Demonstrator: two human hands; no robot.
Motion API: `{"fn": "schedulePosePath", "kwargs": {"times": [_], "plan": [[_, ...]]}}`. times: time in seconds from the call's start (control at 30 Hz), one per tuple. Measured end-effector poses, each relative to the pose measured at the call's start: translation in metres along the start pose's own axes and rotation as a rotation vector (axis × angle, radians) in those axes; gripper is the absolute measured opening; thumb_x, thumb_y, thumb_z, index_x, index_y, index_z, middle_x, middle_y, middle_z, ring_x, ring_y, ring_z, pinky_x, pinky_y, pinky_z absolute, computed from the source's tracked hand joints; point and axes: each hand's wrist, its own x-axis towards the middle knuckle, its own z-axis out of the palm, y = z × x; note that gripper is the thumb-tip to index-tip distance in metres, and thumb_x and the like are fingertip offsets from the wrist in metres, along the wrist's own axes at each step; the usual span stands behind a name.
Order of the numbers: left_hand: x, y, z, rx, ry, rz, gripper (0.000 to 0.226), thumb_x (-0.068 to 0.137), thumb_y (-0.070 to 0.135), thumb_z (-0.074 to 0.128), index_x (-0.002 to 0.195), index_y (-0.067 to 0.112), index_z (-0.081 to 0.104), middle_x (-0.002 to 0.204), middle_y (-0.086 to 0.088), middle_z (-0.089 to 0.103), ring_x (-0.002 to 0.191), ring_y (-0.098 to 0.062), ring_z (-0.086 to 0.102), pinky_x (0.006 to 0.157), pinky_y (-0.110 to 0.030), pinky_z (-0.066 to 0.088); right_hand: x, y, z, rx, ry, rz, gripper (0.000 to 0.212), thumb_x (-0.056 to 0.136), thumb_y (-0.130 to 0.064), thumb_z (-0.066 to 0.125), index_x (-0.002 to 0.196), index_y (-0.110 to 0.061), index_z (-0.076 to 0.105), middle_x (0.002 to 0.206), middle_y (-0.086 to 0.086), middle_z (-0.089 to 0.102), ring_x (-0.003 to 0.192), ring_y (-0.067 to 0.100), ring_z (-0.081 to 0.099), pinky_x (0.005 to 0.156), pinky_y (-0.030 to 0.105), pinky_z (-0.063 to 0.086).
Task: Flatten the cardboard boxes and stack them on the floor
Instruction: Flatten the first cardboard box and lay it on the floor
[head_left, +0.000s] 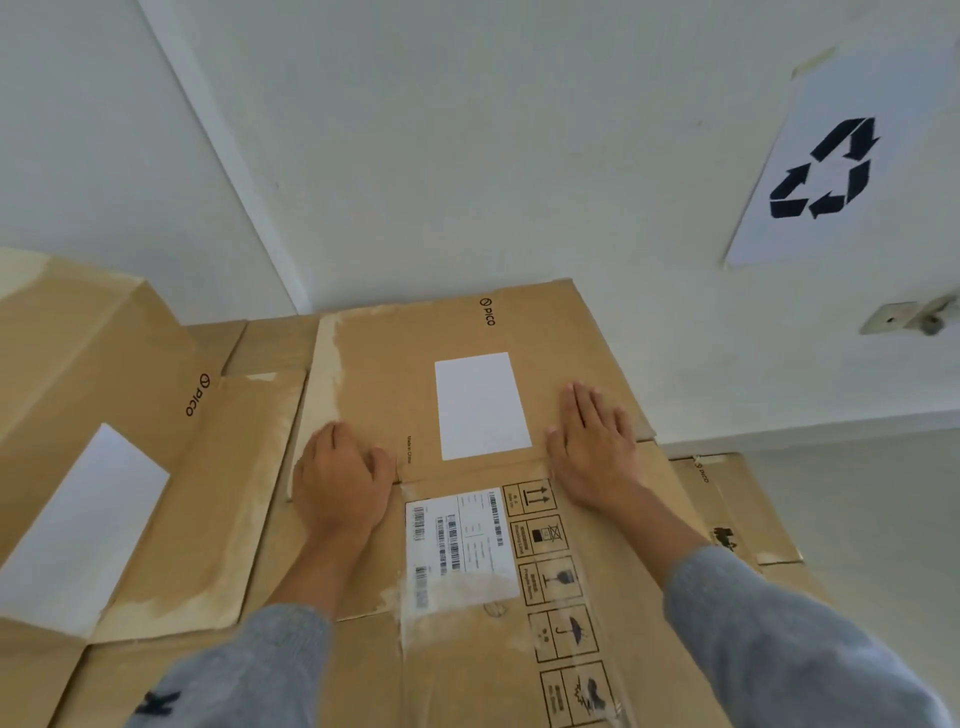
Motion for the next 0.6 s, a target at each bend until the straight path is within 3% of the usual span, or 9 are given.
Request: {"fn": "schedulePosePath", "kwargs": {"times": [0.07,0.13,0.2,0.33,0.47,0.6], "plan": [[-0.010,0.004,-0.008,0.072,-0.007,-0.095,0.047,0.082,0.033,0.045,0.113,-0.001,0.055,0.112,-0.018,0.061,0.103,-0.036,0.056,0.084,-0.047,0.044,0.000,0.003,-0.007,0.116,0.027,-0.023,0.055,0.098,-0.030,0.023,0.148,-0.009,0.014,0.158,0.006,0.015,0.146,0.020,0.009,0.119,0.038,0.005],[-0.018,0.007,-0.013,0.105,-0.082,-0.198,0.055,0.085,0.039,0.046,0.122,-0.002,0.048,0.120,-0.019,0.053,0.110,-0.036,0.050,0.087,-0.049,0.040,-0.005,0.011,-0.018,0.230,0.094,-0.013,0.046,0.098,-0.024,0.033,0.141,-0.008,0.036,0.150,0.009,0.035,0.138,0.025,0.030,0.115,0.037,0.022],[-0.019,0.007,-0.016,0.130,-0.124,-0.288,0.071,0.085,0.048,0.046,0.131,-0.006,0.037,0.128,-0.022,0.046,0.116,-0.037,0.044,0.091,-0.048,0.039,-0.009,0.019,-0.029,0.146,0.163,0.025,0.041,0.094,-0.028,0.045,0.130,-0.010,0.048,0.137,0.009,0.047,0.125,0.027,0.042,0.105,0.038,0.036],[-0.024,0.006,-0.016,0.137,-0.116,-0.373,0.090,0.081,0.060,0.046,0.133,-0.012,0.031,0.130,-0.028,0.041,0.117,-0.042,0.041,0.094,-0.047,0.039,-0.017,0.026,-0.039,0.054,0.134,0.245,0.066,0.082,-0.056,0.055,0.123,-0.005,0.044,0.124,0.015,0.048,0.114,0.030,0.047,0.092,0.039,0.046],[-0.020,0.002,-0.022,-0.002,-0.110,-0.442,0.094,0.073,0.060,0.061,0.128,-0.012,0.037,0.126,-0.028,0.044,0.112,-0.043,0.043,0.092,-0.045,0.040,-0.019,0.028,-0.039,0.147,0.065,0.358,0.077,0.079,-0.065,0.052,0.123,-0.003,0.039,0.118,0.017,0.052,0.108,0.034,0.055,0.081,0.039,0.049],[-0.011,-0.011,-0.033,-0.263,-0.108,-0.614,0.064,0.070,0.046,0.069,0.108,-0.004,0.056,0.114,-0.026,0.059,0.104,-0.043,0.053,0.091,-0.044,0.045,-0.021,0.039,-0.043,0.167,0.101,0.322,0.062,0.086,-0.054,0.050,0.120,-0.003,0.041,0.119,0.017,0.053,0.104,0.034,0.057,0.077,0.038,0.046]]}}
